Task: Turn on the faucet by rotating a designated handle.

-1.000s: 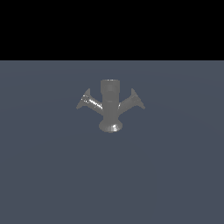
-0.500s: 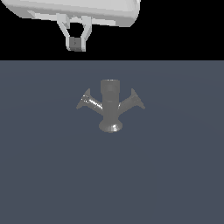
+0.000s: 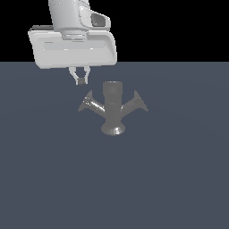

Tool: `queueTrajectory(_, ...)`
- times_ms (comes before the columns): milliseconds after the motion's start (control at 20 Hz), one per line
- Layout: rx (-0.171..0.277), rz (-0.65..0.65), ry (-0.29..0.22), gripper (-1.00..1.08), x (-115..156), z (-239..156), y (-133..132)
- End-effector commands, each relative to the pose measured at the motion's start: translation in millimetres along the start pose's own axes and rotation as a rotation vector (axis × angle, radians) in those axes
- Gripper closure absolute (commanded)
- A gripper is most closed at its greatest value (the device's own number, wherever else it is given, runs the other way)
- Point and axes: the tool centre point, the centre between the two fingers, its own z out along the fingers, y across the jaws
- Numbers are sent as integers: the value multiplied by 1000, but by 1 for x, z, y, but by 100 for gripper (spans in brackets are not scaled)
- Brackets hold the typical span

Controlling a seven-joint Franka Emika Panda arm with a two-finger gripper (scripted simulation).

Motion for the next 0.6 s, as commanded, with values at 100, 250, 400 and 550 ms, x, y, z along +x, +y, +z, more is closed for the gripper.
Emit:
queueTrajectory(100, -45, -138, 76, 63, 51, 39, -12)
queueTrajectory(250, -29, 16, 7, 61, 52, 49, 8)
queueTrajectory(400, -57, -52, -47, 11, 20, 99, -6)
queueTrajectory(550, -57, 141, 44, 53, 128, 92, 17)
